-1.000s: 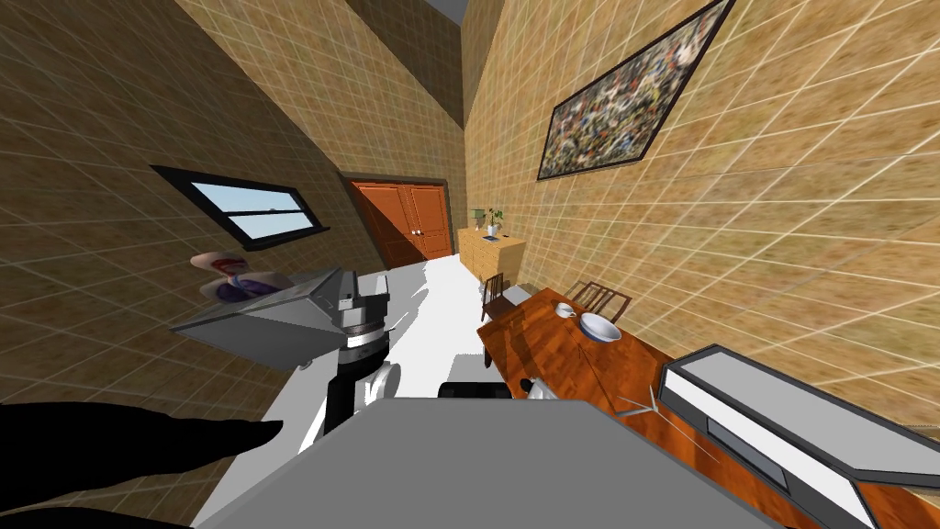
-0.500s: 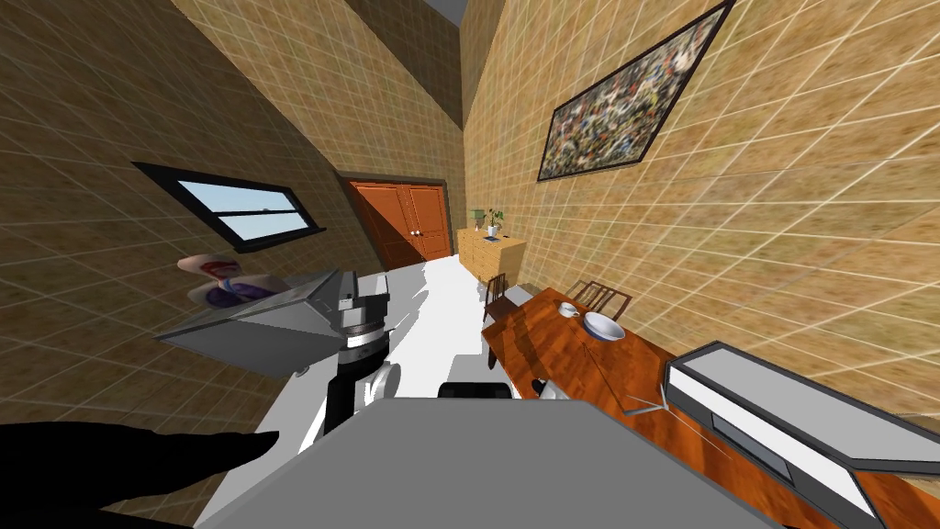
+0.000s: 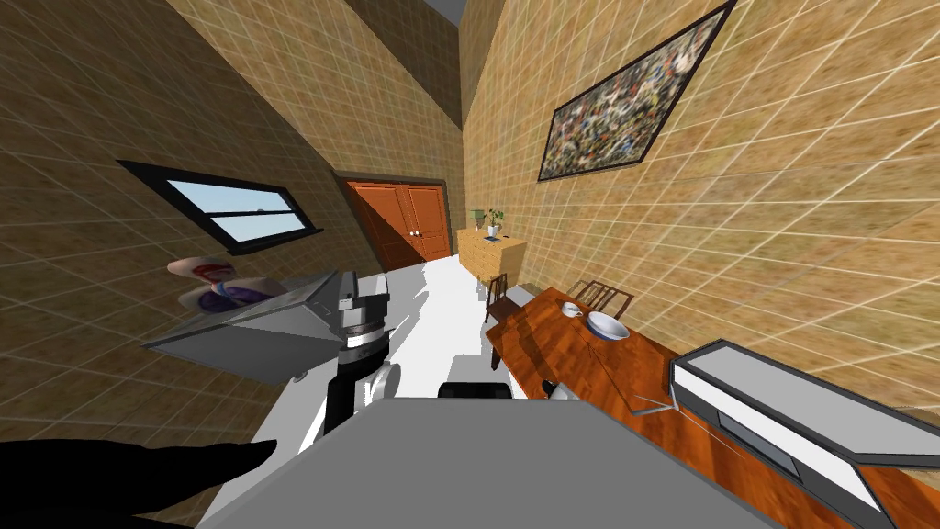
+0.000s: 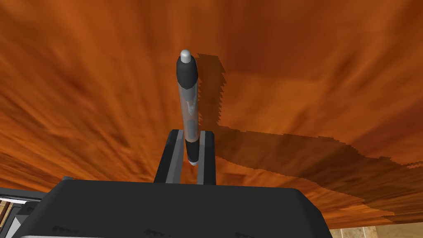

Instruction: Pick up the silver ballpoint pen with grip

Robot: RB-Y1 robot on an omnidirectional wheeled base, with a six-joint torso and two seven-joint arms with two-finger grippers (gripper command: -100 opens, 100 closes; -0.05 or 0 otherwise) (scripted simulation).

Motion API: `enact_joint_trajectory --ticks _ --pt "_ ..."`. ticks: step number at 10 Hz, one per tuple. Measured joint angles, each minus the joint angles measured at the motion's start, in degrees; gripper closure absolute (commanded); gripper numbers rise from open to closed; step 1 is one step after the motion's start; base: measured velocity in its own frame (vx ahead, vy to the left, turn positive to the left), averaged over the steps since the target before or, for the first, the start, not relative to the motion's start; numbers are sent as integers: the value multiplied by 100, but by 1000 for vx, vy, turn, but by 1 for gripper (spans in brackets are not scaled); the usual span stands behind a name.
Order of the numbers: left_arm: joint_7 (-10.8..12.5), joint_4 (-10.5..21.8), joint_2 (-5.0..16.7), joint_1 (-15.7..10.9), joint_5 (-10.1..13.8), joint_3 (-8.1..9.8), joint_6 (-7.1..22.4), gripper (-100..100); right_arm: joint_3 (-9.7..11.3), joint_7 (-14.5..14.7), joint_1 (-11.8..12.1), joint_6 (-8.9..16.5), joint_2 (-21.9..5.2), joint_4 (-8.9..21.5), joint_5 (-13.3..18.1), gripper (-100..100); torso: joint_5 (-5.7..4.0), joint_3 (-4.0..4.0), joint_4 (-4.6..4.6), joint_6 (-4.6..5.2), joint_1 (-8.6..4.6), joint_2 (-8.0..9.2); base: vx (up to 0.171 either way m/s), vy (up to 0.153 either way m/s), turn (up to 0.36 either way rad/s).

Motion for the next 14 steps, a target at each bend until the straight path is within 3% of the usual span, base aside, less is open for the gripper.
enact_joint_trajectory --ticks 2,4,5,6,9,10,11,13,14 --pt "0 0 1 -1 0 0 0 0 61 202 46 -46 -96 -83 -367 100 -5 5 3 0 -17 9 6 53 -17" --pt "0 0 0 0 0 0 0 0 195 250 -18 -191 -282 100 -530 100 -4 5 2 3 -14 10 3 53 -19" --pt "0 0 1 -1 0 0 0 0 208 349 29 -190 -311 18 -713 100 -6 7 4 3 -22 12 17 74 -38" --pt "0 0 0 0 0 0 0 0 297 654 180 -142 -417 -253 -1046 100 -1 7 4 6 -13 10 19 82 -37" --pt "0 0 0 0 0 0 0 0 466 786 38 -443 -727 127 -1409 100 -3 6 4 3 -4 9 10 80 -29" --pt "0 0 1 -1 0 0 0 0 484 822 47 -457 -750 110 -1535 100 -7 8 6 2 -20 11 15 79 -29" --pt "0 0 0 0 0 0 0 0 601 1094 269 -351 -852 -296 -1866 100 -4 9 6 5 -11 12 14 75 -47" --pt "0 0 1 -1 0 1 0 0 650 1203 153 -488 -985 -73 -2101 100 -9 8 6 2 -26 12 4 19 2" --pt "0 0 1 0 0 1 0 0 651 1202 154 -493 -985 -70 -2108 0 -11 10 7 1 -35 13 0 0 0"
